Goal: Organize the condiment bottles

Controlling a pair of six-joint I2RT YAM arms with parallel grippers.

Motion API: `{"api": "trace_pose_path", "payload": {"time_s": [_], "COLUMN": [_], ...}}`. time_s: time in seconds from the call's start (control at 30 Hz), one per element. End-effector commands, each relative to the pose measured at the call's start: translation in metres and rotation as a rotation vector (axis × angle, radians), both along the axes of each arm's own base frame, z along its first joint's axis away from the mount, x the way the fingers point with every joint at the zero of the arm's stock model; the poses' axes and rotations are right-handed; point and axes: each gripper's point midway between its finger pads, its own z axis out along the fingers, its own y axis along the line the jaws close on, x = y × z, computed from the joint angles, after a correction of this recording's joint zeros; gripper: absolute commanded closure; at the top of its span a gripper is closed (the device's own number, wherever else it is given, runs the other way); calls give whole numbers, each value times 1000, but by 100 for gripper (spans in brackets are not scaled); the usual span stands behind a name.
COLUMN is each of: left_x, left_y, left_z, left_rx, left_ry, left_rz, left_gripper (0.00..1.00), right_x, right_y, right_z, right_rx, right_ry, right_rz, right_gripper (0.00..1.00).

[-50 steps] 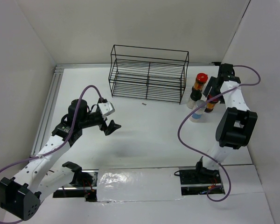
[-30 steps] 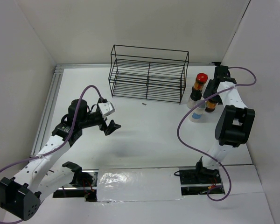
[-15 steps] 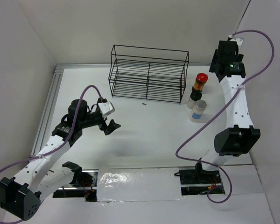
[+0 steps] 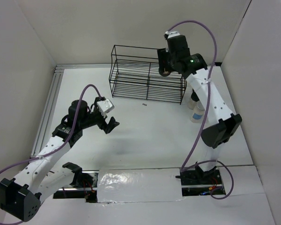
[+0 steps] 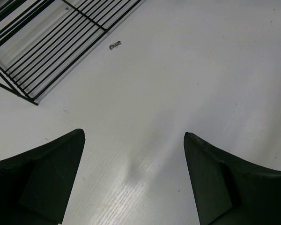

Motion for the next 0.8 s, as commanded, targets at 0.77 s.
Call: {"api": "trace_pose_path", "payload": {"time_s": [0.77], "left_x": [-1], "left_y": [7], "left_z": [-4], "left_rx": [0], "left_ry": [-7], "left_rz": [27], "left_gripper": [1], "right_x": [54], "right_y": [-49], "right_z": [-53], "right_rx": [108], "right_ry": [124], "right_rz": [-192], "right_gripper": [84]}}
